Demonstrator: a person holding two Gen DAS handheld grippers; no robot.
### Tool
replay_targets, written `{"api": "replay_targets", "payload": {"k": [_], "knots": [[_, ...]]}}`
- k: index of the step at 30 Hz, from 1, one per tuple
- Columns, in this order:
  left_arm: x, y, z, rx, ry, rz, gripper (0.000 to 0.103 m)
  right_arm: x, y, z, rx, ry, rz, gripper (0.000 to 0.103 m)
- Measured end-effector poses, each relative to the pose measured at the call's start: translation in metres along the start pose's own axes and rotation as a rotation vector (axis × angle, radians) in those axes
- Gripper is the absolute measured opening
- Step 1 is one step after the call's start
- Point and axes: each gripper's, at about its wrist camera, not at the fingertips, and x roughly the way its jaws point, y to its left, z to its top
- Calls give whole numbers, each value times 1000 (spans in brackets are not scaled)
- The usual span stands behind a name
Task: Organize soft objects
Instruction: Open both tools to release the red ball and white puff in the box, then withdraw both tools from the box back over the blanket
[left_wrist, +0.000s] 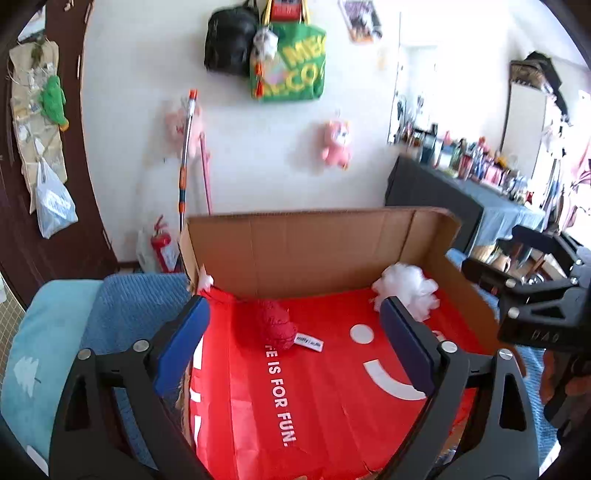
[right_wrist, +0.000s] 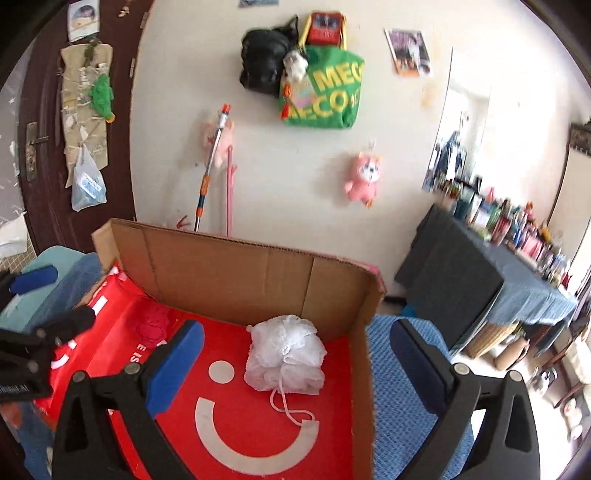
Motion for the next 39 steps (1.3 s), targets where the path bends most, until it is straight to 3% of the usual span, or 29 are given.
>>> {"api": "replay_targets", "payload": {"k": [8, 17, 24, 39], "knots": [[-68, -5, -13, -6, -154, 16, 100, -61, -1, -23, 29, -100, 47, 103], [-124, -16, -50, 19, -251, 67, 101, -127, -1, -65, 64, -207, 69, 103], [-160, -25, -85, 44, -279, 103, 103, -171, 8, -101, 65, -270, 71, 103], [-213, -37, -140, 35, -256, 94, 103, -221, 7, -166, 153, -292, 93, 103]]}}
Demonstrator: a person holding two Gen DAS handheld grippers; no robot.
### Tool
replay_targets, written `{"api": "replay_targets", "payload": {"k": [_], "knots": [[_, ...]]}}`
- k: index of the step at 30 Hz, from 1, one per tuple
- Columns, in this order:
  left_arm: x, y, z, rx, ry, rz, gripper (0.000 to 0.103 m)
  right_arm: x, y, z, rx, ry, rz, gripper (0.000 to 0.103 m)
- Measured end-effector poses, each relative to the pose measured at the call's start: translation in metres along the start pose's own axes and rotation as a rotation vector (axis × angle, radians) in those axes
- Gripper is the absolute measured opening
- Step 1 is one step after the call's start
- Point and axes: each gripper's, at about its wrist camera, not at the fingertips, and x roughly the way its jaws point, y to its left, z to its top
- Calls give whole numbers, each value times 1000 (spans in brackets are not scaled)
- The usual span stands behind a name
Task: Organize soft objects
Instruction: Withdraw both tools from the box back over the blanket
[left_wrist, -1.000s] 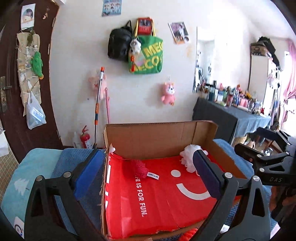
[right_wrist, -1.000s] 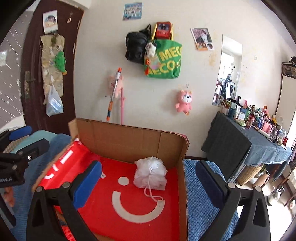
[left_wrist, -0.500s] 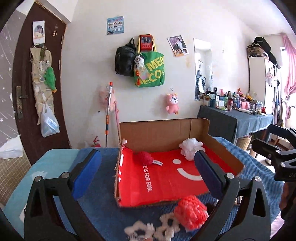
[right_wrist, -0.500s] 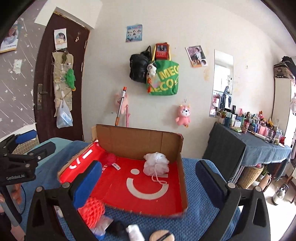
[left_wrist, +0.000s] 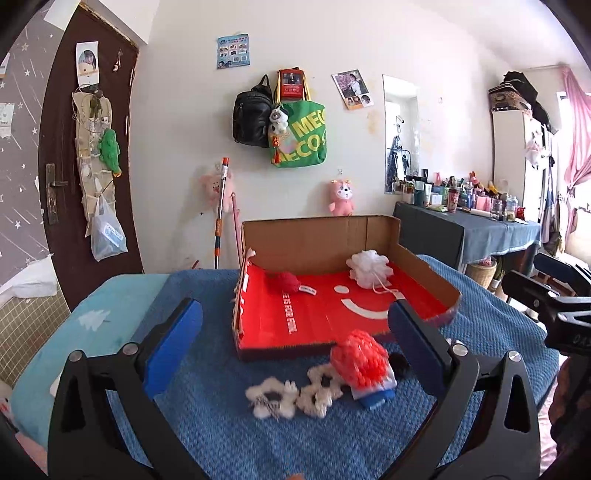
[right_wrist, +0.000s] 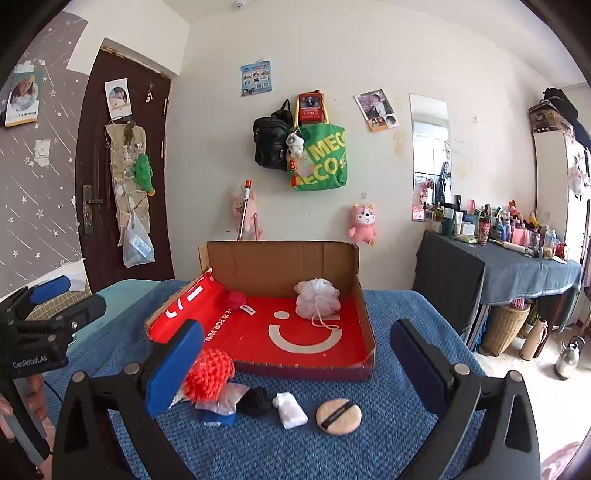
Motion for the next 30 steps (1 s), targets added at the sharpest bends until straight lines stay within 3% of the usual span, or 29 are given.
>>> {"api": "replay_targets", "payload": {"k": [13, 30], "knots": [[-13, -4, -42, -21, 56, -22, 103, -4, 5, -45, 8, 68, -7, 103], [50, -7, -99, -47, 265, -35, 103, 36, -6, -102, 47, 224, -26, 103]]}}
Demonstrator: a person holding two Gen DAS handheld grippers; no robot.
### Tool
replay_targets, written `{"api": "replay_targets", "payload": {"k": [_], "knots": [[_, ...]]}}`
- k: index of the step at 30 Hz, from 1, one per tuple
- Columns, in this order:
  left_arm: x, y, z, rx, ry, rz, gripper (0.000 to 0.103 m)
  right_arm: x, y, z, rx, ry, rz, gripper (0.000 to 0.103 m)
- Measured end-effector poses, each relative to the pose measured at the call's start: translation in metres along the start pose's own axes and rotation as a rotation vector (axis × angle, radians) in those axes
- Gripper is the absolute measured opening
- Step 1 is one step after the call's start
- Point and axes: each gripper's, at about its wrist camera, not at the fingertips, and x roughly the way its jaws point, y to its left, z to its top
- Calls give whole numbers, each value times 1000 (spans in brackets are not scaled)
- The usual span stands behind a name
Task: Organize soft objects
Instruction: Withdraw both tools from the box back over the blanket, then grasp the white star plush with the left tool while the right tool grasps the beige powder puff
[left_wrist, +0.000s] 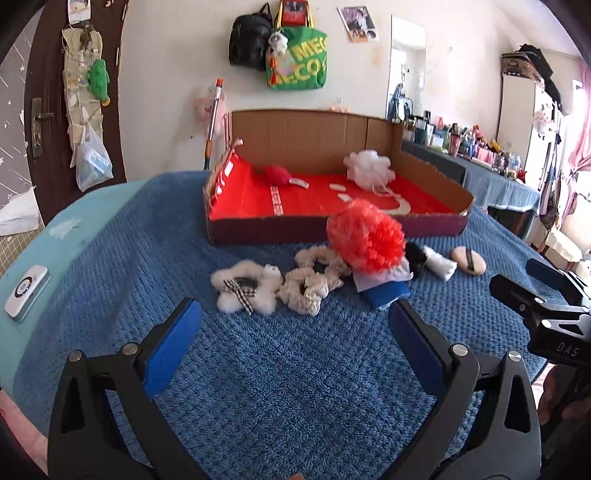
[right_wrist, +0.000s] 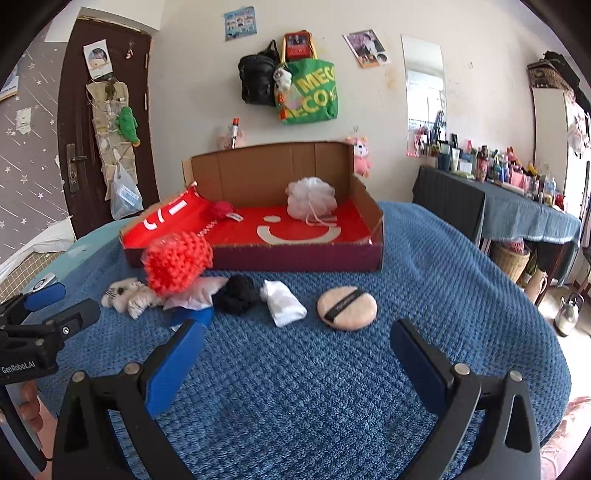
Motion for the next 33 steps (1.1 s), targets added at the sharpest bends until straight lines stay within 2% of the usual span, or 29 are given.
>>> {"api": "replay_targets", "payload": {"k": [14, 26, 33], "knots": [[27, 5, -1, -9, 72, 0, 103, 24, -8, -6, 19, 64, -6, 103], [42, 26, 11, -3, 138, 8, 103, 40, -19, 8, 22, 117, -37, 103], [59, 48, 20, -47, 189, -16, 103, 52, -35, 22, 32, 160, -71, 103]]}}
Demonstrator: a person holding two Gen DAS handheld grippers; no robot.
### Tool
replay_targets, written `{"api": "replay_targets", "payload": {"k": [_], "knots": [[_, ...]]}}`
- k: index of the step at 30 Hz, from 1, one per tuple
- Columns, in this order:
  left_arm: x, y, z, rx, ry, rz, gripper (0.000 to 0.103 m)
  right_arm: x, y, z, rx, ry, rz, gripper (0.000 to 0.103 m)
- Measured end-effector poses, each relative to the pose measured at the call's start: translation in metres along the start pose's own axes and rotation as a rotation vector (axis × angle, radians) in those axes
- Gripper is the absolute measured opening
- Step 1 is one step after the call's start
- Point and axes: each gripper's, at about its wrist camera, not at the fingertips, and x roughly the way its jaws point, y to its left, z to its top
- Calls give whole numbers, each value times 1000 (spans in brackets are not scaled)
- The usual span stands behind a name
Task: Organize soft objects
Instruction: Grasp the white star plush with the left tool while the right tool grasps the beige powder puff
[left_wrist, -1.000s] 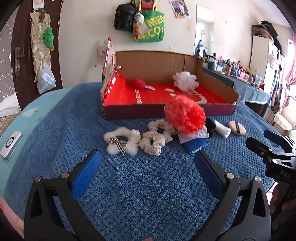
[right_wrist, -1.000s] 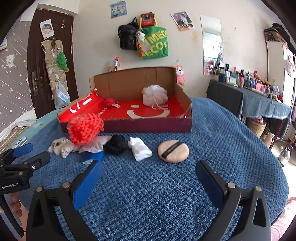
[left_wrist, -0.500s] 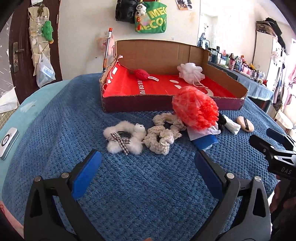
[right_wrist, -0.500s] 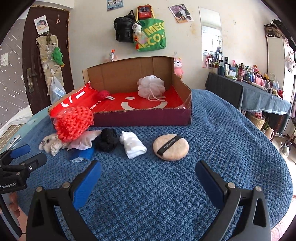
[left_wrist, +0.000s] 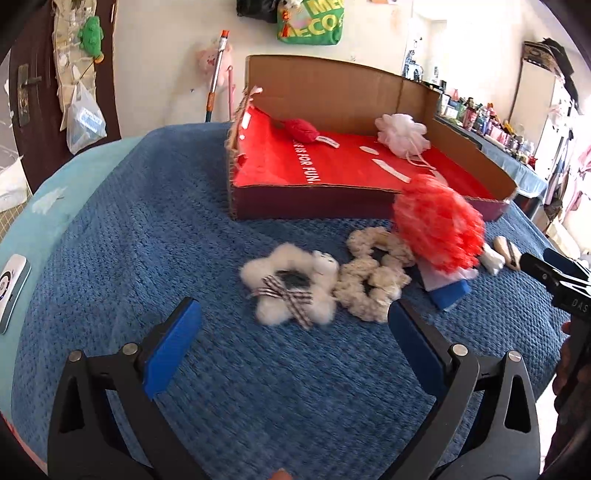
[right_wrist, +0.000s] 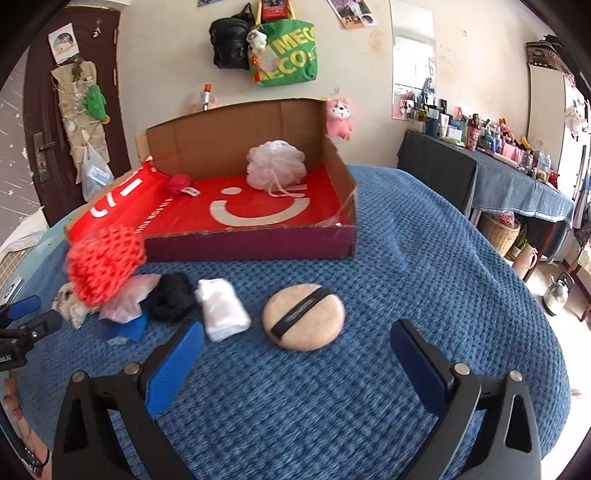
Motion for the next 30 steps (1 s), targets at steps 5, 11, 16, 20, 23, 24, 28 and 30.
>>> {"api": "replay_targets", "payload": {"k": [5, 11, 16, 20, 23, 24, 28, 30], "knots": [[12, 11, 7, -23, 43, -39, 102, 13, -9, 7, 3, 49, -24, 103], [23, 16, 12, 2, 99, -90, 100, 28, -17, 14, 15, 113, -7, 103], [29, 17, 17, 39, 106, -92, 95, 37, -17, 16, 10, 144, 0, 95], [33, 16, 19, 67, 107, -90, 86, 45, -17, 16, 9, 182, 6, 79], [35, 16, 21, 75, 109, -122, 70, 44, -14, 15, -7, 179, 6, 68], [34, 15, 22, 77, 106, -123, 63, 44, -13, 15, -14, 177, 9, 65], [32, 14, 23, 89, 100, -129, 50, 40, -9, 14, -38, 163, 19, 55], [29, 15, 23, 88, 98, -133, 49, 36, -9, 15, -37, 148, 17, 55]]}}
